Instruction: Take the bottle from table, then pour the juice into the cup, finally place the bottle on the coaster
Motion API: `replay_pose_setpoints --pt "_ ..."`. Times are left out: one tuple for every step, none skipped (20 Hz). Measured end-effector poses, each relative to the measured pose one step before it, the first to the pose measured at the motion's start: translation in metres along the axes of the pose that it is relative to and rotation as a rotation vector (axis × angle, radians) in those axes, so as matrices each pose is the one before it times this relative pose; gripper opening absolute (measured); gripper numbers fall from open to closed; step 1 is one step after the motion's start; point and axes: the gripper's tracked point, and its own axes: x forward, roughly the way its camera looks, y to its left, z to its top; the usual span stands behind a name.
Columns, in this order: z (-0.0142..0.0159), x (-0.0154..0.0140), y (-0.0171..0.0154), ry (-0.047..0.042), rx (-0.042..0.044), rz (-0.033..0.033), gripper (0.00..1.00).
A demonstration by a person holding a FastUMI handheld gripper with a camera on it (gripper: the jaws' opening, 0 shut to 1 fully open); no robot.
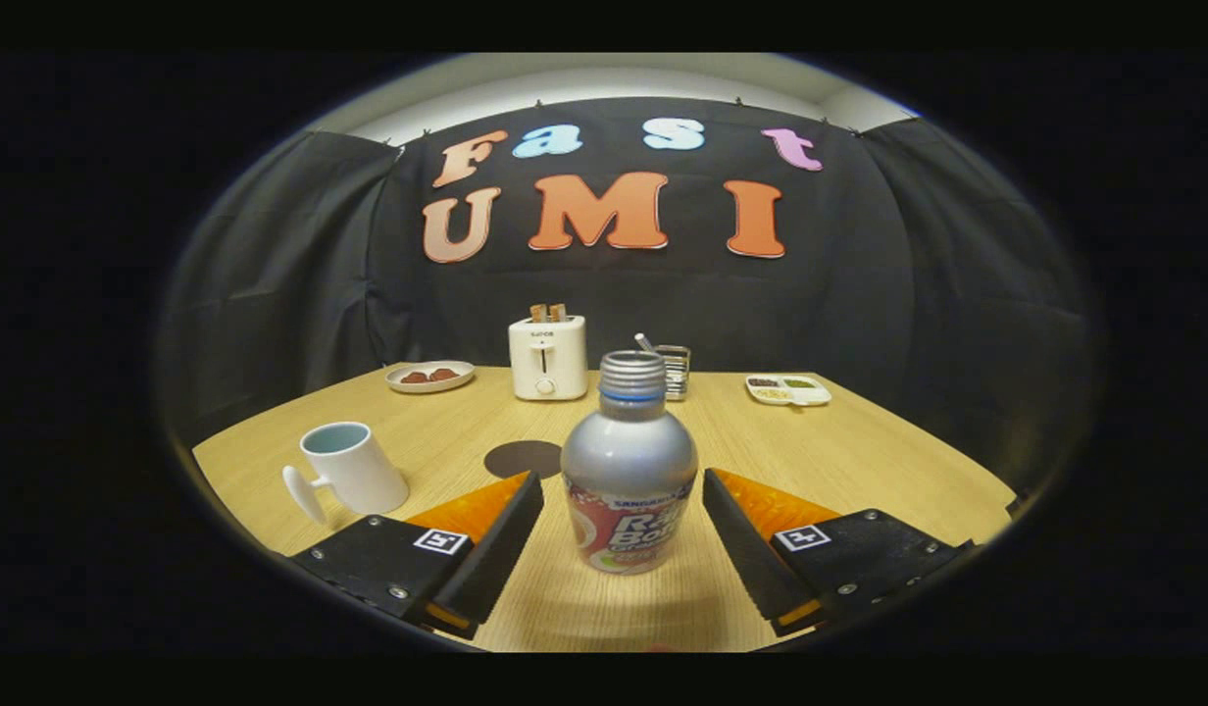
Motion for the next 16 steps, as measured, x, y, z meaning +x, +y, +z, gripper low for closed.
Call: replay_pose_setpoints --pt "-0.00525 0.00209 -0.00048 0.01111 0.00212 -0.00581 0.98" --pt "-0.00463 0.00116 0.00018 0.01109 0.00435 0.00129 0.98" --pt "-0.00432 0.00117 0.00266 0.00943 0.00664 0.00451 0.98" --pt "-0.0027 0.00035 0.00169 0.00601 0.00665 0.00472 0.98" --pt "-0.00238 0.00106 0.00134 0.00623 0.00314 0.00521 0.98" --pt "-0.00046 0.00063 0.00066 0.00155 0.00144 -0.00273 0.98" --pt "0.00011 0.00147 -0.00207 -0.00164 -0.00447 -0.00489 0.97" --pt "-0.00096 -0.00025 -0.00043 0.00263 -0.00532 -0.00153 0.91" --pt "-0.00229 -0.00022 0.00174 0.00486 -0.00087 0.00285 0.87" --pt "-0.00015 0.00132 0.00136 -0.00321 0.00245 0.00394 0.79" --pt "0.0009 -0.0028 0.00037 0.00369 -0.00312 0.00382 0.78" --pt "0.00022 0.00005 0.00149 -0.00024 -0.00192 0.00411 0.76" --pt "-0.00009 -0.00029 0.00271 0.0056 -0.00301 0.00585 0.75" --pt "-0.00038 -0.00166 0.00211 0.00881 -0.00592 0.00193 0.71" --pt "0.00226 -0.00149 0.00255 -0.00027 -0.00737 -0.00085 0.71" --pt "0.00475 -0.00182 0.00304 -0.00503 -0.01223 0.00006 0.71"
